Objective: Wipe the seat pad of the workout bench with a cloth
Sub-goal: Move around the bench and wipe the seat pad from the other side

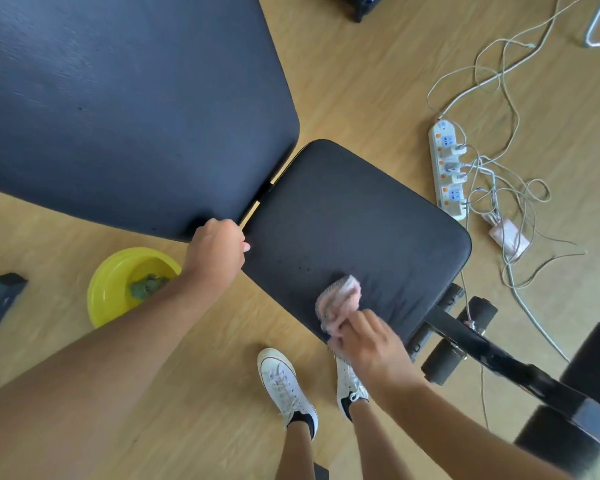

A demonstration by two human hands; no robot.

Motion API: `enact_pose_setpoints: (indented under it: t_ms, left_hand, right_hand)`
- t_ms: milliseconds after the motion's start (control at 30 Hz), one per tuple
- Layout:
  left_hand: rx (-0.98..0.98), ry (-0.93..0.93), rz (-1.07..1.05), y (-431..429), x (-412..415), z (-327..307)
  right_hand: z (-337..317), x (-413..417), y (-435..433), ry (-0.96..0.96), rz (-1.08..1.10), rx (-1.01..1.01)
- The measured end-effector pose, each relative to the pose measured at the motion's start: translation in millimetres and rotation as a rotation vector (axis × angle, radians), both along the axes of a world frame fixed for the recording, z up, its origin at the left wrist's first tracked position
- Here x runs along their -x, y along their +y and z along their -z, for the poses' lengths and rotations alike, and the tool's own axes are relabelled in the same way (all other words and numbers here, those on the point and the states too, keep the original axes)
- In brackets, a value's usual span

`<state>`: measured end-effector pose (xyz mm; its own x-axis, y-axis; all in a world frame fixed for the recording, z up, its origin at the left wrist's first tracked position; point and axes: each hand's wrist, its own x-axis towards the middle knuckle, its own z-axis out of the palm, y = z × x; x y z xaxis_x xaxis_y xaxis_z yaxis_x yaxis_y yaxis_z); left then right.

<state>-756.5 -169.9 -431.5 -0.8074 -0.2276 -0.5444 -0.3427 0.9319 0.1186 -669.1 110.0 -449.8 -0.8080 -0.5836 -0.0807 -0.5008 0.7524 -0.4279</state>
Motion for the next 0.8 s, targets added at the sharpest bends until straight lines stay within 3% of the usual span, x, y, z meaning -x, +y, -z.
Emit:
enact_pose_setpoints:
  t_ms: [67,133,267,367,433,533,600,633,700,800]
  left_hand:
    - [0.006,-0.003,0.0,0.2,-0.2,-0.4]
    - [-0.009,0.006,-0.007,0.5,-0.5,-1.4]
    - [-0.007,0.024,0.0,-1.3,-2.7,-0.9]
    - [-0.006,0.026,0.007,-1.3,-2.5,-0.8]
    - [-0.007,0.03,-0.023,-1.8,-4.0,-1.0]
    - [-0.032,0.057,-0.042,-0.9,-6.4,-1.8]
    - [-0.051,0.079,-0.072,0.2,-6.8,-3.8]
    - [-0.05,0.089,-0.073,1.0,-7.0,-5.0]
    - [-0.053,0.103,-0.077,0.5,-8.7,-5.0]
    - [-0.06,0.114,-0.089,0.8,-9.2,-3.8]
  right_hand:
    - [4.9,-9.4,8.8,0.062,-0.285,-0.032]
    - [2.2,35.7,20.5,0.158,-0.41,-0.094]
    - [-7.9,148.3,31.6,0.251,0.152,-0.19]
    - [-1.2,122.6,13.3,0.176,0.445,-0.155]
    - [2.9,63.7,-13.2,0.086,0.306,-0.083]
    - [4.1,-2.7,-31.4,0.008,-0.203,0.006]
    - [5.3,18.8,-20.2,0.011,-0.391,-0.051]
    - [4.1,43.9,-15.6,0.034,-0.38,-0.105]
    - [1.3,104.2,0.7,0.118,-0.182,-0.179]
    - [-8.5,155.3,14.5,0.134,0.373,-0.182]
